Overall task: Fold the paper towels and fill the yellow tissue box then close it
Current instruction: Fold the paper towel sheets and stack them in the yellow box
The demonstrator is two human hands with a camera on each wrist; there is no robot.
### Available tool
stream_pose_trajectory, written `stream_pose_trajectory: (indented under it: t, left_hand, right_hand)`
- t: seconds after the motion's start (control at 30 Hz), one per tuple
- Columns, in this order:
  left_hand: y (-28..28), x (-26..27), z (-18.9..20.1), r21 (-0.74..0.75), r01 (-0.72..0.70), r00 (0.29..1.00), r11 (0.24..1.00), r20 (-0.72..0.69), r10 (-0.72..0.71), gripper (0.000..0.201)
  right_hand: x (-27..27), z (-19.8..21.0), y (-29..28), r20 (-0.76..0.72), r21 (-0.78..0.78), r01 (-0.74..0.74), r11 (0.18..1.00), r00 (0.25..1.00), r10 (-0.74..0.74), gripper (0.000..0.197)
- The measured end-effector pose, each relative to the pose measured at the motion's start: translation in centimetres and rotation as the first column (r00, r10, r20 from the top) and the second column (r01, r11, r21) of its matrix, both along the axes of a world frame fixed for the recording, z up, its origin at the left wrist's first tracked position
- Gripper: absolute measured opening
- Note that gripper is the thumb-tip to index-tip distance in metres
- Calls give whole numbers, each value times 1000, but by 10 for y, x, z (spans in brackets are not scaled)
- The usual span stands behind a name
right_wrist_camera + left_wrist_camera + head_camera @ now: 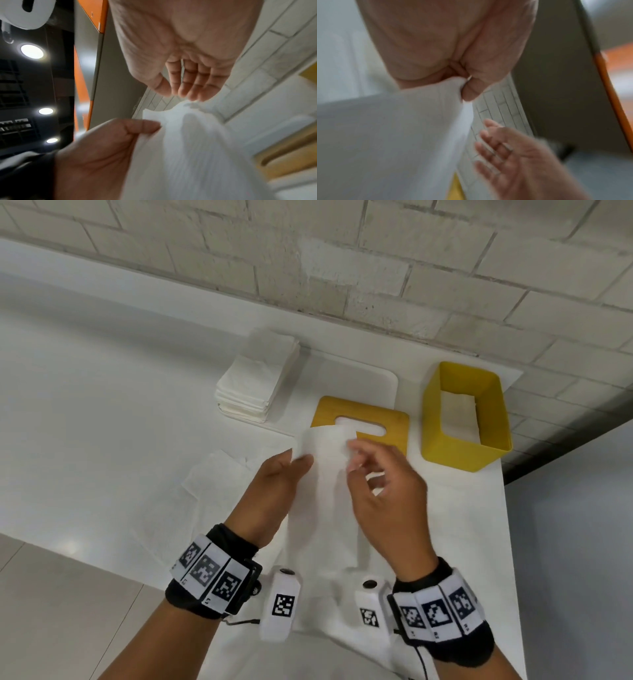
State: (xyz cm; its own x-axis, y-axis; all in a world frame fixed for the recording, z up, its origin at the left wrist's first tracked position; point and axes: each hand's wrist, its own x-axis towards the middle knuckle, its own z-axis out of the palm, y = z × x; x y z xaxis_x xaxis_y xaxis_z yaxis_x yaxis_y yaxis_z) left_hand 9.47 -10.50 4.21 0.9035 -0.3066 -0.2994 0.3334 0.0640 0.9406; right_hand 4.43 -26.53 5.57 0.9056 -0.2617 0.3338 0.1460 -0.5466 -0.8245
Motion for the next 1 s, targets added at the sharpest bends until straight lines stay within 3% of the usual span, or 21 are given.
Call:
stream_pose_trajectory:
  t: [0.03, 0.1, 0.17, 0.2, 0.3, 0.37, 0.57, 0.63, 0.77, 1.0]
  left_hand:
    - [4, 1, -1, 161, 65, 989, 985, 121, -85, 28]
    - [10, 4, 4, 484, 194, 873, 853, 312, -376, 27]
    - [9, 5, 10, 650, 256, 738, 715, 346, -579, 22]
    - [6, 6, 13, 678, 253, 710, 690, 354, -609, 20]
    - [0, 9, 16, 694, 192, 695, 694, 403, -595, 22]
    - [0, 11, 14, 708, 158, 696, 688, 415, -587, 23]
    - [23, 16, -5, 781, -28, 777, 624, 409, -478, 11]
    - [31, 18, -13, 762, -111, 798, 638, 451, -399, 10]
    - [33, 15, -28, 683, -185, 829, 707, 495, -262, 5]
    - [31, 6, -67, 723, -84, 887, 685, 368, -280, 25]
  right_hand:
    - [2, 3, -8, -14, -34, 2, 999, 1000, -3, 41]
    - [9, 9, -21, -130, -129, -125, 984, 986, 108, 60]
    - [16, 11, -28, -252, -159, -281, 946, 938, 237, 58]
    - [19, 11, -29, -261, -159, -317, 935, 927, 270, 49]
    - [22, 10, -30, -202, -182, -300, 936, 943, 263, 19]
    - [22, 8, -33, -184, -131, -282, 950, 949, 256, 13]
    - [23, 2, -65, -115, 304, -93, 948, 984, 133, 14]
    - [22, -7, -78, -138, 301, -24, 953, 988, 69, 10]
    - [14, -36, -83, -221, 304, -7, 953, 972, 78, 12]
    - [-3, -81, -81, -446, 177, 106, 978, 895, -16, 17]
